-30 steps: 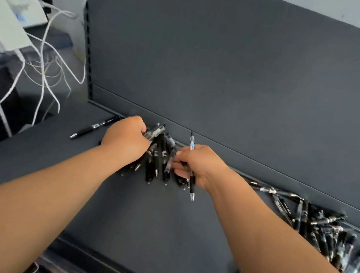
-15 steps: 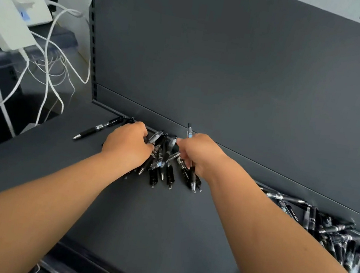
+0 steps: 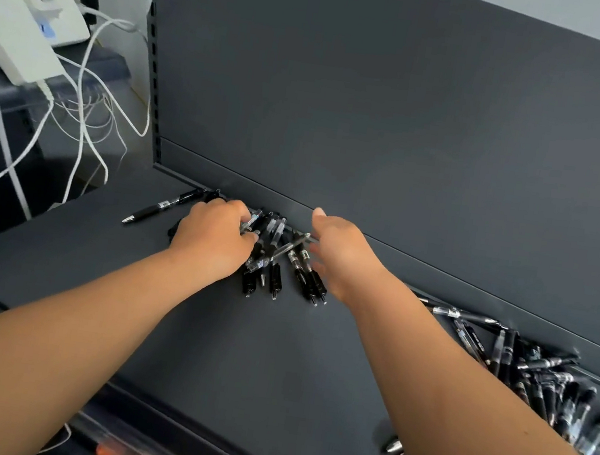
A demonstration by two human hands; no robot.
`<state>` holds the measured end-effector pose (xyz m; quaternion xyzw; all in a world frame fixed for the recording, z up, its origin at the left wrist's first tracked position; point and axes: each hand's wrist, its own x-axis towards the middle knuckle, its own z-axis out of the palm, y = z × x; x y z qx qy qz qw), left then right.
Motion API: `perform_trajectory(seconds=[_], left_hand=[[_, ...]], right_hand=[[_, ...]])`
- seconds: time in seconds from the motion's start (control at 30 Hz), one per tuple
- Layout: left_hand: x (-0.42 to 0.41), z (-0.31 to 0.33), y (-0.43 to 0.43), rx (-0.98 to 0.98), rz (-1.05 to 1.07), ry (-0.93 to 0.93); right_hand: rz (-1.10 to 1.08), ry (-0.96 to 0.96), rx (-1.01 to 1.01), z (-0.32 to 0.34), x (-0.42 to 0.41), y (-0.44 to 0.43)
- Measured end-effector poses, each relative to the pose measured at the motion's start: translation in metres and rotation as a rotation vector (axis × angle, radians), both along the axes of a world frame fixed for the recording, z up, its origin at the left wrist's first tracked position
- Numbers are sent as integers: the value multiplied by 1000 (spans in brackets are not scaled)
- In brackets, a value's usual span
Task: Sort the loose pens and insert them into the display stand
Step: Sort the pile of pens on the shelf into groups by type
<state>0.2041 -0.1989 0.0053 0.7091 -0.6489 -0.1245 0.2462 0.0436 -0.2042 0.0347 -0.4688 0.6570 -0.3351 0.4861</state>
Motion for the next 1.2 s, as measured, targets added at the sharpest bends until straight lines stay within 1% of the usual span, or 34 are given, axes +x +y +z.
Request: perform_trajectory(seconds=[0.07,0.13,0.2,0.27,0.4,0.57,0.8,1.0,1.1,1.2], left_hand=[[-9,3,5,-23,-28,2],[-21,6,12,-63,-81,-18],[-35,9,18,-99,-156,-50],[-52,10,24,-114,-225,-79],[-95,10,34,-132,-338,-135],[-155,11,42,-102,-452,-149],[-217,-4,29,12,-487,-183],[-252,-13,11,68,-476,-265],[-265,-17,7,101,-457,-306],[-271,-21,9,95,-441,-340]], right_hand=[[84,157,-124,-2,-11,11],[160,349,-261,-7,-27,21],[205,551,-353,-14,-47,30],[220,690,-393,-21,-71,40],[215,859,-413,-25,-125,65],[110,928,-362,-20,-201,97],[-222,904,-186,-18,-301,151],[-233,897,-27,-32,-335,180],[-204,881,-66,-43,-336,174],[-154,876,-134,-52,-330,162]])
